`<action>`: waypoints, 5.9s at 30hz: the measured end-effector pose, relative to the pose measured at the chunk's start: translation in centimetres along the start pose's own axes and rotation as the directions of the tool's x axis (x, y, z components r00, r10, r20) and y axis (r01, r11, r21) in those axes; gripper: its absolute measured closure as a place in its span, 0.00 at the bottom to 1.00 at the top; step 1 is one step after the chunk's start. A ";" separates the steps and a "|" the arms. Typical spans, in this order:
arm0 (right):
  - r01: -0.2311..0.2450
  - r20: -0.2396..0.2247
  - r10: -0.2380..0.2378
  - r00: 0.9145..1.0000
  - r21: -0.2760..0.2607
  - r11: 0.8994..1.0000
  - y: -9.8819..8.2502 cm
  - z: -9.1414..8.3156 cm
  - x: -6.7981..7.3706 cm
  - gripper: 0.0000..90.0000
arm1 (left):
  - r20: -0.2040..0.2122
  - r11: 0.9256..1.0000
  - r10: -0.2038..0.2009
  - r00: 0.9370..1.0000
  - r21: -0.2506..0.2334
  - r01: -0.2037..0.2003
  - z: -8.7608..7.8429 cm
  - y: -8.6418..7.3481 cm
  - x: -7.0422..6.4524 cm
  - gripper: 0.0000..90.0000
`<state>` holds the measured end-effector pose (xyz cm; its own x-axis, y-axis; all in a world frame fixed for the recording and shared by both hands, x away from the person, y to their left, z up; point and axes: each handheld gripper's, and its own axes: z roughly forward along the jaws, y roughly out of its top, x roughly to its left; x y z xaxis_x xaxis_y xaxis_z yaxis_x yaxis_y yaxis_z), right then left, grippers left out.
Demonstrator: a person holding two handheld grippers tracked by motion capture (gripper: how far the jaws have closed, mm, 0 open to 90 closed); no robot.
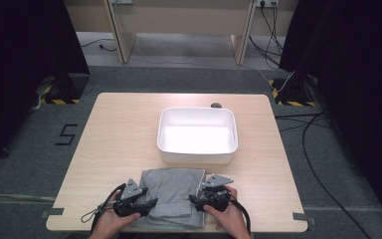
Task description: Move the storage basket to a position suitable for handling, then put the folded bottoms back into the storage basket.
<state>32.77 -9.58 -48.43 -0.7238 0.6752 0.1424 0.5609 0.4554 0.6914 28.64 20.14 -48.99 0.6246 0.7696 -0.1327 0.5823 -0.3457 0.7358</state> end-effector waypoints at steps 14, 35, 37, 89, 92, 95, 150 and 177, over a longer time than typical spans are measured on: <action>-0.014 0.014 0.014 1.000 0.010 1.000 -0.4 -0.7 -0.6 0.33 | -0.055 0.999 -0.045 0.997 -0.029 0.043 -0.3 0.2 -0.2 0.27; 0.000 0.021 -0.001 1.000 0.013 1.000 -0.3 -0.6 -0.6 0.31 | 0.017 0.980 -0.200 0.980 0.009 0.200 -3.9 -3.0 -1.9 0.16; 0.003 0.020 -0.004 1.000 0.010 1.000 -0.4 -0.5 -0.7 0.31 | 0.034 0.974 -0.228 0.973 -0.001 0.228 -3.7 -3.0 -1.9 0.16; -0.005 0.028 0.007 1.000 -0.062 0.998 2.4 -2.5 -1.1 0.23 | 0.123 1.000 -0.008 0.992 -0.019 0.010 -2.9 -2.6 -0.8 0.78; -0.009 0.038 0.011 0.999 -0.043 0.999 2.6 -1.8 -1.4 0.22 | 0.108 1.000 0.004 0.994 -0.022 -0.002 -2.9 -2.6 -1.0 0.77; -0.023 0.036 0.022 0.999 0.022 1.000 2.1 0.2 -1.8 0.22 | 0.097 1.000 0.012 0.995 -0.026 -0.010 -2.9 -2.8 -1.2 0.77; 0.138 -0.134 -0.190 0.973 -0.326 0.935 11.2 -8.0 0.6 0.78 | 0.118 0.948 0.158 0.980 -0.295 -0.117 -10.2 5.9 -2.0 0.83; 0.123 -0.105 -0.166 0.980 -0.330 0.936 16.2 -11.9 -2.3 0.78 | 0.156 0.936 0.236 0.959 -0.301 -0.182 -11.1 14.4 -1.1 0.83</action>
<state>38.77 -10.70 -29.14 -0.8452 0.5252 0.0990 0.3027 0.3177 0.8986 30.55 20.23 -30.84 0.8176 0.5730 -0.0568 0.2752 -0.3022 0.9126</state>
